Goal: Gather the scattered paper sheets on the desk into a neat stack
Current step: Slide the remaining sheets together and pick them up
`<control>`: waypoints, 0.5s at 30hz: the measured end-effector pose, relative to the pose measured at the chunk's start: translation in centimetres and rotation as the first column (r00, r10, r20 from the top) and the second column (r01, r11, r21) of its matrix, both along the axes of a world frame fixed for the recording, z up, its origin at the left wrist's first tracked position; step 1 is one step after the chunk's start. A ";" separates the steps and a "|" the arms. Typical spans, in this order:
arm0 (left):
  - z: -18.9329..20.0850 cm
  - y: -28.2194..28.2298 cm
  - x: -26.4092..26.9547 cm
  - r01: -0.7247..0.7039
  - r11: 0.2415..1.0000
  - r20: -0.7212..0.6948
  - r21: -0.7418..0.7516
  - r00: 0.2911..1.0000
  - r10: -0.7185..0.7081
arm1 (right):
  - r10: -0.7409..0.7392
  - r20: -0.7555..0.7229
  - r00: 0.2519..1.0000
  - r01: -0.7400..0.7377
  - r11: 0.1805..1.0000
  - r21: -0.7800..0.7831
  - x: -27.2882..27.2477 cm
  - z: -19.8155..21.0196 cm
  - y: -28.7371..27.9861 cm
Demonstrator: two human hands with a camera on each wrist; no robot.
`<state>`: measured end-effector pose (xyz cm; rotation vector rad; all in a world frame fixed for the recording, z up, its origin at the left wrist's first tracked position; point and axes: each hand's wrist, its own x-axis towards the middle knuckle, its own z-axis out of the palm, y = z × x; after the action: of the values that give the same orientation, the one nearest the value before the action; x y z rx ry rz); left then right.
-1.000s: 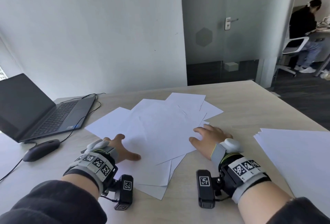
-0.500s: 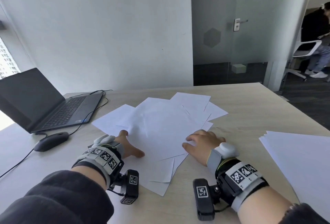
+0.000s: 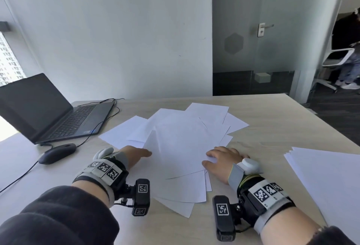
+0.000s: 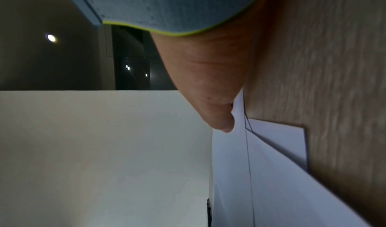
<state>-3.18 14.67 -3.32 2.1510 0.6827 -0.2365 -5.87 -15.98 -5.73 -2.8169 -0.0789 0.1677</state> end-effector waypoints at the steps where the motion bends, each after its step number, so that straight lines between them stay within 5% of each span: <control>1: 0.1 -0.2 -0.3 0.003 1.000 -0.006 -0.002 1.000 -0.003 | 0.001 0.013 1.000 -0.002 1.000 0.015 0.1 0.0 0.0; 8: 0.6 -0.4 -1.1 0.029 0.997 0.084 -0.074 0.996 -0.023 | 0.030 0.120 0.992 -0.049 0.986 0.157 -0.1 0.1 0.8; 15: -0.1 -0.4 -2.1 -0.010 0.937 0.166 -0.349 0.983 0.073 | -0.094 -0.010 0.996 0.094 0.995 0.013 0.9 -0.3 -0.9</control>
<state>-5.29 14.32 -3.46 1.7916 0.5384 -0.1296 -4.94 -16.93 -6.03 -2.7988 0.0547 0.1582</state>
